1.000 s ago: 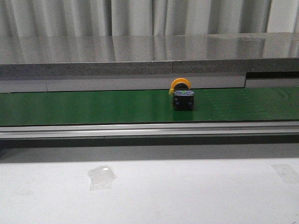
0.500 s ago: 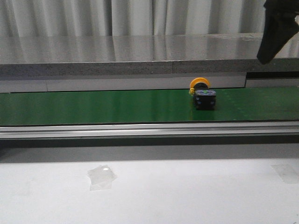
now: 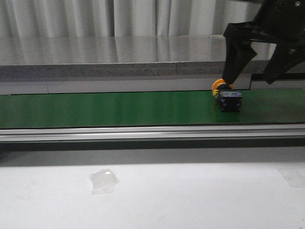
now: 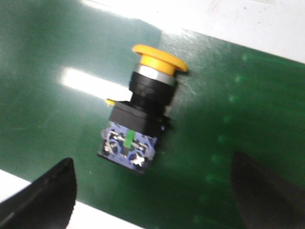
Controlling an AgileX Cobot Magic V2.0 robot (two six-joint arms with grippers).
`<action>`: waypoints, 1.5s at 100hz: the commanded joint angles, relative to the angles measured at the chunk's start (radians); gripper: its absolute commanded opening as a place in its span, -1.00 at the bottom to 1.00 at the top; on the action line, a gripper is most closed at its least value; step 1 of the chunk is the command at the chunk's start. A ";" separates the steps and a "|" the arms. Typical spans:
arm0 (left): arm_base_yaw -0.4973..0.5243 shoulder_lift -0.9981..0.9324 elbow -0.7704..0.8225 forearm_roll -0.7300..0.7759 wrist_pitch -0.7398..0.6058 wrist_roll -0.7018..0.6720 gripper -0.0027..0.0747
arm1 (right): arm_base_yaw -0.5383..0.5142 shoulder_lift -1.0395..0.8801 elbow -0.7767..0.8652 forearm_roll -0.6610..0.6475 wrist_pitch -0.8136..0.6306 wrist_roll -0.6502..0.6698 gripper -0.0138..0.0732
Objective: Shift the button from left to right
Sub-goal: 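Lower the right gripper onto the button at the belt's far end, then grasp the button with the right gripper and lift it off the belt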
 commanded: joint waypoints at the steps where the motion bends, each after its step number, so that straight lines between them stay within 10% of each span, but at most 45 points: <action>1: -0.006 0.003 -0.027 -0.013 -0.078 -0.003 -0.98 | 0.009 -0.018 -0.048 -0.006 -0.054 -0.013 0.80; 37: -0.006 0.003 -0.027 -0.013 -0.078 -0.003 -0.98 | 0.008 0.082 -0.060 -0.093 -0.052 -0.002 0.75; 68: -0.006 0.003 -0.027 -0.013 -0.076 -0.003 -0.98 | 0.008 0.090 -0.077 -0.093 0.021 0.004 -0.36; 150: -0.006 0.003 -0.027 -0.013 -0.076 -0.003 -0.98 | -0.471 0.018 -0.208 -0.151 0.137 -0.012 -0.35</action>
